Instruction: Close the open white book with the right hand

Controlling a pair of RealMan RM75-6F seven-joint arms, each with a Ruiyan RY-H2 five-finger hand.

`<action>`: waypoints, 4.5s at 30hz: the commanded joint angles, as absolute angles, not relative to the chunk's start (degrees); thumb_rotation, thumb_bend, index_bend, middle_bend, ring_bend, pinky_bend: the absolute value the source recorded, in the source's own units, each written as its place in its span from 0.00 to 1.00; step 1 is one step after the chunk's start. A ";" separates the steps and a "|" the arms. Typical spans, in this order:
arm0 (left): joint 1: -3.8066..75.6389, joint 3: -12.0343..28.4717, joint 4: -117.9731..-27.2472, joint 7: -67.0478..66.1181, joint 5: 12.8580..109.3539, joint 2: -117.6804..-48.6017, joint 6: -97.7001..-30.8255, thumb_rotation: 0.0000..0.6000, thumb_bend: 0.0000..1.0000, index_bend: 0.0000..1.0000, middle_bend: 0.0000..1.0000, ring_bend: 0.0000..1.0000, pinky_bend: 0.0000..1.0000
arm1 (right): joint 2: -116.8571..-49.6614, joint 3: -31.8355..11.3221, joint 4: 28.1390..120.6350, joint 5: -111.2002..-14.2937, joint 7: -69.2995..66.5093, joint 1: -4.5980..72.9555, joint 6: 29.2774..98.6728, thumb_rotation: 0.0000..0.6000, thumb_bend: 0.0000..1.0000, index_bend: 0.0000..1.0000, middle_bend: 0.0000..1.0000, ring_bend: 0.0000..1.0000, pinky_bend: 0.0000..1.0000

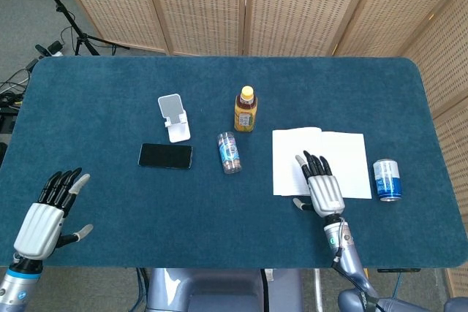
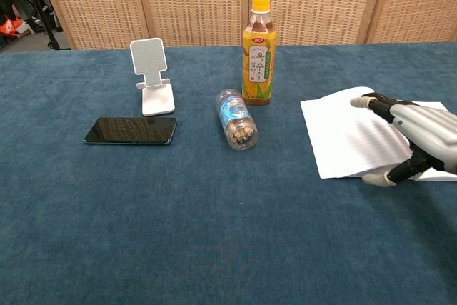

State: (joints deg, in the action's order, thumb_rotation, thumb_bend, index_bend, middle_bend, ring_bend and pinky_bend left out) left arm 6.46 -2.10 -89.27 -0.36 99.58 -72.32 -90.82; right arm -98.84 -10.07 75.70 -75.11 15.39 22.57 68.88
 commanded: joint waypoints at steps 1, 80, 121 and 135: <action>6.47 -2.08 -89.28 -0.47 99.55 -72.38 -90.79 1.00 0.00 0.00 0.00 0.00 0.00 | -99.01 -10.09 75.07 -74.93 14.92 22.75 68.78 1.00 0.21 0.00 0.00 0.00 0.00; 6.27 -2.80 -89.42 -0.87 101.04 -72.49 -91.58 1.00 0.00 0.00 0.00 0.00 0.00 | -103.30 -10.71 67.94 -72.65 8.31 22.75 70.21 1.00 0.36 0.00 0.00 0.00 0.00; 5.85 -2.48 -88.81 -0.40 101.67 -73.31 -93.23 1.00 0.00 0.00 0.00 0.00 0.00 | -104.71 -14.79 68.34 -72.16 2.77 19.21 78.34 1.00 0.47 0.00 0.00 0.00 0.00; 5.77 -2.44 -88.76 -0.31 101.76 -73.36 -93.48 1.00 0.00 0.00 0.00 0.00 0.00 | -104.22 -15.72 68.58 -71.75 2.31 17.95 80.41 1.00 0.52 0.00 0.00 0.00 0.00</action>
